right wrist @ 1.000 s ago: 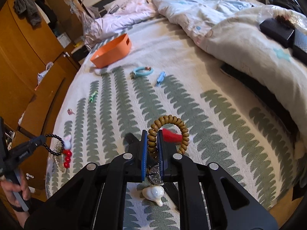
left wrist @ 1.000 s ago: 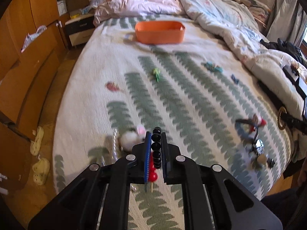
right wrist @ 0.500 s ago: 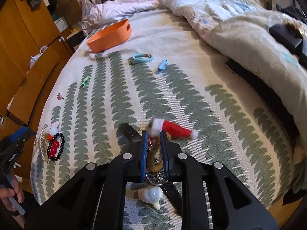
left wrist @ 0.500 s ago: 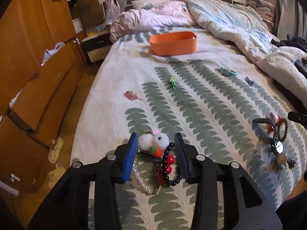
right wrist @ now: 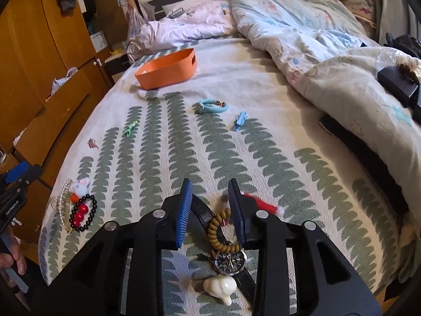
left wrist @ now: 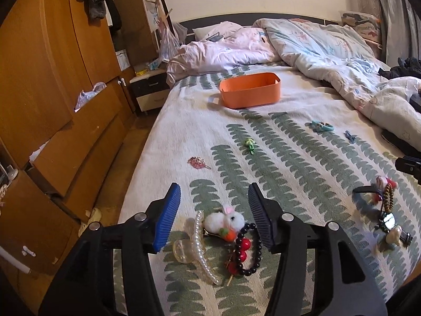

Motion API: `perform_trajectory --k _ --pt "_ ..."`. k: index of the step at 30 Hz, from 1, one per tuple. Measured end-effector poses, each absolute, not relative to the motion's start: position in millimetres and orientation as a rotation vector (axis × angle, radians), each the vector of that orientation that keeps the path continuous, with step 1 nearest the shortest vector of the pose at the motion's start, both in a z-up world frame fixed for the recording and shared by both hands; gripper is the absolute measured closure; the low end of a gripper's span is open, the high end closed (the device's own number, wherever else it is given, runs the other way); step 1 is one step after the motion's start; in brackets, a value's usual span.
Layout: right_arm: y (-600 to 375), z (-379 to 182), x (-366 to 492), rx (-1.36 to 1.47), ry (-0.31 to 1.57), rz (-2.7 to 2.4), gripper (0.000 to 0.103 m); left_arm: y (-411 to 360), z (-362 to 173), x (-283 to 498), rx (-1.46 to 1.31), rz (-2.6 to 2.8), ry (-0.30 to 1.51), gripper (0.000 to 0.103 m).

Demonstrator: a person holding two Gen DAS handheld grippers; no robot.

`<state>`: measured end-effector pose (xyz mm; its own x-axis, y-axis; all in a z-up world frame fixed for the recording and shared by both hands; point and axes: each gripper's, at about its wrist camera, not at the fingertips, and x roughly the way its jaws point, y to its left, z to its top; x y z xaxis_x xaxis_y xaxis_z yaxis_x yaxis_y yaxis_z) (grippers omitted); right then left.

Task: Organize jewelry
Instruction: 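Move both open tools back toward the remaining items on the bedspread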

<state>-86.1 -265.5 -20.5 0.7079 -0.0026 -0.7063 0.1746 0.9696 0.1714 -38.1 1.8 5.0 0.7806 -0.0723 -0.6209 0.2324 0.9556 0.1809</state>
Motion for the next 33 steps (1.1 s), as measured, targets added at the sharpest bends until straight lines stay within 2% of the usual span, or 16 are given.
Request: perform_trajectory --k 11,14,26,33 --pt "-263 -25 -79 0.231 0.78 -0.09 0.068 7 8 -32 0.251 -0.146 0.645 0.048" --pt "-265 -25 -77 0.239 0.769 -0.091 0.068 9 6 -26 0.247 -0.14 0.659 0.043" --pt "-277 -26 -61 0.285 0.75 -0.075 0.068 62 16 42 0.132 -0.065 0.747 0.036" --pt "-287 -20 -26 0.28 0.744 -0.024 0.068 50 5 87 0.085 -0.145 0.862 0.035"
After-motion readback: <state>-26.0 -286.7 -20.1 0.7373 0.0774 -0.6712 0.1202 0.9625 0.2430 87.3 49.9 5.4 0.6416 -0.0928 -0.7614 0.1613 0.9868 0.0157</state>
